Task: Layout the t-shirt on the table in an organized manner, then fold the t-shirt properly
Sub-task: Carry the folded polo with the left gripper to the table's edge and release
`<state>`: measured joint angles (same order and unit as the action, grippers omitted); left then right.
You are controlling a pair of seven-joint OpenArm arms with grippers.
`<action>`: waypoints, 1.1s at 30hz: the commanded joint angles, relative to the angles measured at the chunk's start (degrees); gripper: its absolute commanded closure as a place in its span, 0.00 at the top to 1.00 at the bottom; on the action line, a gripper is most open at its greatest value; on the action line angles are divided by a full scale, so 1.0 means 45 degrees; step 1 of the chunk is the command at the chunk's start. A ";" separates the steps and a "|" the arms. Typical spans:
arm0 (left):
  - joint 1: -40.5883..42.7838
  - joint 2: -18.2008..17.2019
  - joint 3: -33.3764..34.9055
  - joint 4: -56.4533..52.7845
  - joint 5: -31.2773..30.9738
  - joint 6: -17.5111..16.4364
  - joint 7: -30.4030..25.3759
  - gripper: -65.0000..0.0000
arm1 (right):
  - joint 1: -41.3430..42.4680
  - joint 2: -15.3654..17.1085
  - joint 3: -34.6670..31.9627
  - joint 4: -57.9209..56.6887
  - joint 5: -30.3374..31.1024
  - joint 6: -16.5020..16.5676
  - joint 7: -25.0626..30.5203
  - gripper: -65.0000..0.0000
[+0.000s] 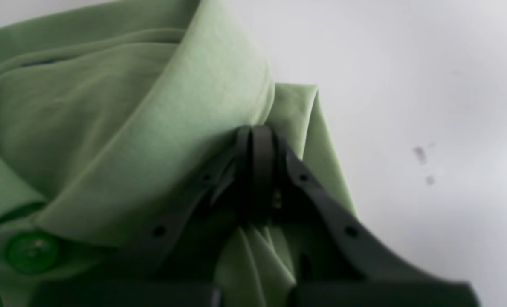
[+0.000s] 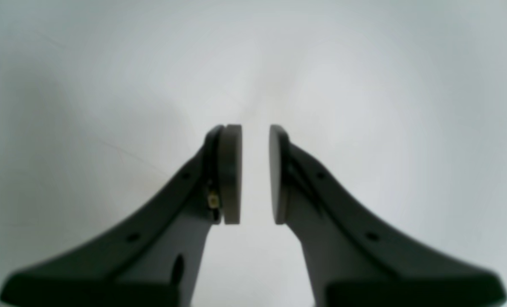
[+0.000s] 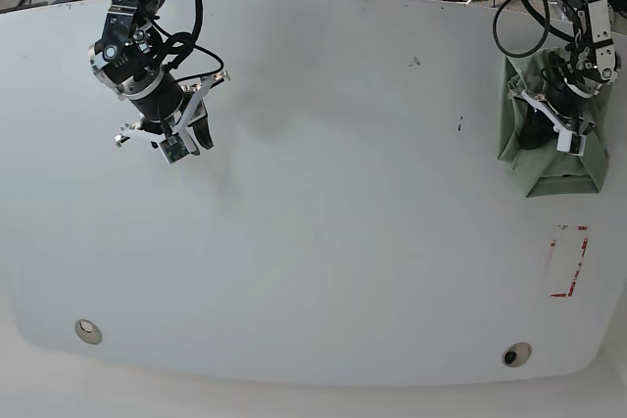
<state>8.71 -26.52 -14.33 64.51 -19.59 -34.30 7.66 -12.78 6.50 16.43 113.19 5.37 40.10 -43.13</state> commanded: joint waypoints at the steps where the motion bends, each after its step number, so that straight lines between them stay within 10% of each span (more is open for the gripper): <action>1: -0.0031 -0.0680 -0.0167 -0.0592 0.0965 0.0190 0.1375 0.00 | 0.0094 0.0089 0.0032 0.0254 0.0165 -0.0021 0.0316 0.16; 23: -0.0793 -0.3317 -0.0186 -0.2116 0.0945 -0.1266 0.1355 0.00 | -0.0043 0.0089 0.0032 0.0469 0.0165 -0.0021 0.0316 0.16; 33: -0.0754 -0.3552 -0.1202 0.1537 0.0887 -0.1266 0.1922 0.00 | 0.0153 0.0108 -0.0007 0.0469 0.0068 -0.0021 0.0394 0.16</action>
<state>6.66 -40.77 -17.72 65.63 -14.11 -39.97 17.19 -13.17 6.50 16.25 113.95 5.17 40.10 -43.09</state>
